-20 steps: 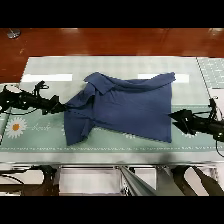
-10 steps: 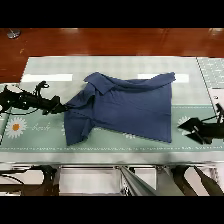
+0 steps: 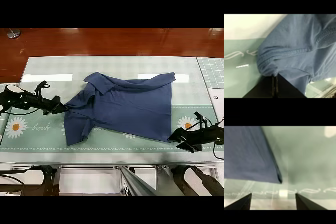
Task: Fold the shirts.
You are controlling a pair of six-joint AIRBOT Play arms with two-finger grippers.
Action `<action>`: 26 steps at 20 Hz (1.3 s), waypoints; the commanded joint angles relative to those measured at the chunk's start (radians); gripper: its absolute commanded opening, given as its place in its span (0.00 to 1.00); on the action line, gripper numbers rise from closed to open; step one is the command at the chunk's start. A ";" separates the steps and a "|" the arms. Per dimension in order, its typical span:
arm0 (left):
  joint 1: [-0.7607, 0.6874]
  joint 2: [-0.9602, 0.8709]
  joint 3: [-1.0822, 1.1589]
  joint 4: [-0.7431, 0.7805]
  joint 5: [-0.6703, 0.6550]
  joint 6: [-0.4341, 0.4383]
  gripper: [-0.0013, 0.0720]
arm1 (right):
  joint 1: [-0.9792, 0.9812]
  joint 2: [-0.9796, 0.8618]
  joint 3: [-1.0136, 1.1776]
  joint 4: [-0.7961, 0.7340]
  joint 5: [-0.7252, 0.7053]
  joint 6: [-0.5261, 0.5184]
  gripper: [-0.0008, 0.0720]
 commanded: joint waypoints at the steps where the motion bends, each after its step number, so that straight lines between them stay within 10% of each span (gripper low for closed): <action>1: -0.011 0.000 0.001 0.000 0.007 -0.002 0.04 | 0.056 -0.048 -0.002 0.080 -0.092 0.008 0.87; 8: -0.024 0.000 0.001 0.000 0.003 -0.003 0.04 | 0.158 -0.142 0.000 0.211 -0.238 0.006 0.82; 11: -0.023 0.001 0.002 0.000 -0.008 -0.003 0.04 | 0.159 -0.144 0.014 0.230 -0.240 -0.029 0.11; 12: -0.023 0.001 0.002 0.000 -0.012 -0.002 0.04 | 0.159 -0.144 0.031 0.246 -0.227 -0.060 0.05; 26: 0.064 0.449 0.692 -0.392 0.070 -0.071 0.04 | 0.159 0.016 1.258 0.169 -0.017 0.037 0.05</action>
